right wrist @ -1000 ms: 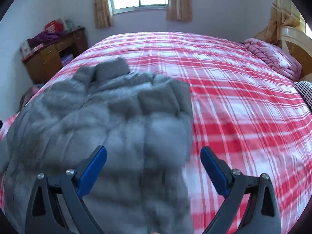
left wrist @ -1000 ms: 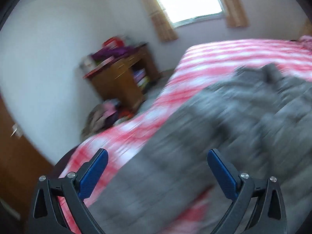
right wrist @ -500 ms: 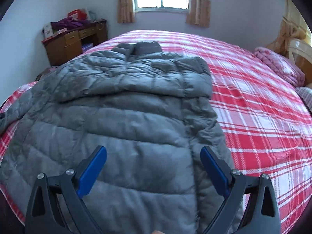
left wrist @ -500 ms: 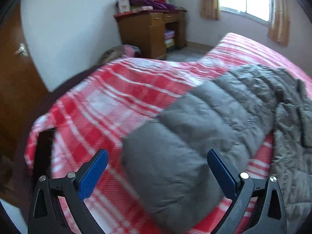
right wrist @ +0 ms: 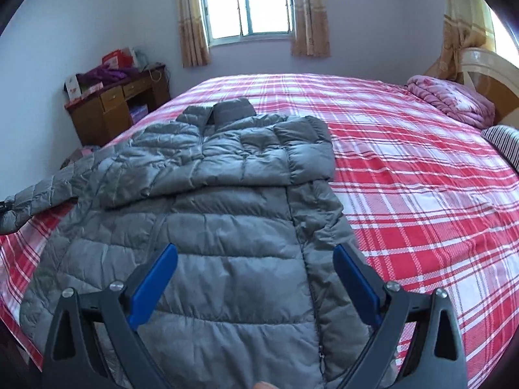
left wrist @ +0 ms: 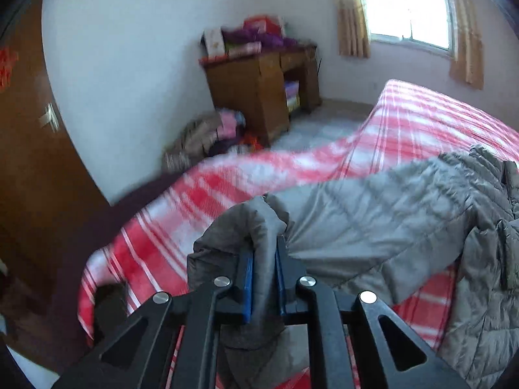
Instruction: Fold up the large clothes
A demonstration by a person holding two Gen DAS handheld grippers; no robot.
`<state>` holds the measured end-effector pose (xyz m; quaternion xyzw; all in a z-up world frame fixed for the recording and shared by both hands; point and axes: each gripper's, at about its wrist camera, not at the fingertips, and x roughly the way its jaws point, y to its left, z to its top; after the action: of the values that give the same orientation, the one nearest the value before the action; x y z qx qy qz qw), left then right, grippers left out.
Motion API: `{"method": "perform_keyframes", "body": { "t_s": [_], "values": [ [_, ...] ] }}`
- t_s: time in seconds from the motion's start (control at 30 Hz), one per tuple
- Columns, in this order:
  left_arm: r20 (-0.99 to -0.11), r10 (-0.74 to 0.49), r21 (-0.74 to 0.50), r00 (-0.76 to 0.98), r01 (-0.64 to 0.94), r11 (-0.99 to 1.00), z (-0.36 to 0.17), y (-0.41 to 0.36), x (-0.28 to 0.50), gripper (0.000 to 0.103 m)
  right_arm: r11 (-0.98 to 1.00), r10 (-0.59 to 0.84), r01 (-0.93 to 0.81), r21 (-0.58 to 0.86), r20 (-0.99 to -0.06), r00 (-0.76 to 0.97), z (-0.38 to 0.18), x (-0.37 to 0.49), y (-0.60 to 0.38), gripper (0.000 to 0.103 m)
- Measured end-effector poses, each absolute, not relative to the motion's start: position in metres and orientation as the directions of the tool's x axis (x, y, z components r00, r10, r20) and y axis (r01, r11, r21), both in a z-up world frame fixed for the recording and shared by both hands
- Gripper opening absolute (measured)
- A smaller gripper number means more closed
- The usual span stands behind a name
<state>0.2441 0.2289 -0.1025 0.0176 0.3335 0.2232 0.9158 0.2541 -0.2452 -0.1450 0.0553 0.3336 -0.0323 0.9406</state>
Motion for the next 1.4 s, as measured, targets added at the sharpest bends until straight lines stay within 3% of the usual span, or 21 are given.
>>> {"method": "perform_keyframes", "body": {
  "t_s": [0.13, 0.23, 0.6, 0.67, 0.7, 0.73, 0.8, 1.07, 1.27, 1.4],
  "values": [
    [-0.47, 0.434, 0.234, 0.768, -0.366, 0.901, -0.055, 0.18, 0.239, 0.011, 0.99, -0.02, 0.101, 0.094, -0.625, 0.78, -0.146, 0.252, -0.251, 0.099],
    [-0.41, 0.374, 0.244, 0.832, -0.295, 0.924, -0.028, 0.134, 0.238, 0.011, 0.988, -0.028, 0.116, 0.1, -0.626, 0.779, -0.147, 0.252, -0.258, 0.099],
    [-0.357, 0.07, 0.321, 0.932, 0.052, 0.946, -0.029, -0.075, 0.235, 0.011, 0.977, -0.054, 0.173, 0.124, -0.641, 0.766, -0.157, 0.241, -0.292, 0.099],
    [-0.377, 0.031, 0.328, 0.926, 0.102, 0.939, -0.041, -0.107, 0.237, 0.018, 0.973, -0.059, 0.187, 0.132, -0.646, 0.761, -0.159, 0.239, -0.299, 0.099],
    [-0.387, 0.029, 0.342, 0.922, 0.114, 0.933, -0.046, -0.119, 0.241, 0.037, 0.972, -0.061, 0.192, 0.134, -0.647, 0.76, -0.16, 0.238, -0.301, 0.099],
    [-0.395, 0.037, 0.36, 0.918, 0.118, 0.926, -0.053, -0.132, 0.241, 0.07, 0.971, -0.064, 0.196, 0.134, -0.648, 0.759, -0.161, 0.237, -0.304, 0.099],
    [-0.366, 0.035, 0.373, 0.93, 0.112, 0.921, -0.064, -0.145, 0.236, 0.096, 0.969, -0.07, 0.208, 0.136, -0.653, 0.754, -0.163, 0.236, -0.309, 0.099],
    [-0.383, 0.078, 0.351, 0.92, 0.067, 0.934, -0.087, -0.107, 0.239, 0.097, 0.968, -0.078, 0.218, 0.123, -0.678, 0.731, -0.164, 0.244, -0.314, 0.099],
    [-0.46, 0.35, 0.407, 0.816, -0.156, 0.9, -0.139, -0.01, 0.273, 0.097, 0.979, -0.002, 0.138, 0.15, -0.669, 0.743, -0.145, 0.271, -0.288, 0.099],
    [-0.539, 0.449, 0.408, 0.713, -0.246, 0.879, -0.178, 0.037, 0.293, 0.097, 0.985, 0.06, 0.068, 0.161, -0.678, 0.733, -0.14, 0.307, -0.256, 0.099]
  ]
}}
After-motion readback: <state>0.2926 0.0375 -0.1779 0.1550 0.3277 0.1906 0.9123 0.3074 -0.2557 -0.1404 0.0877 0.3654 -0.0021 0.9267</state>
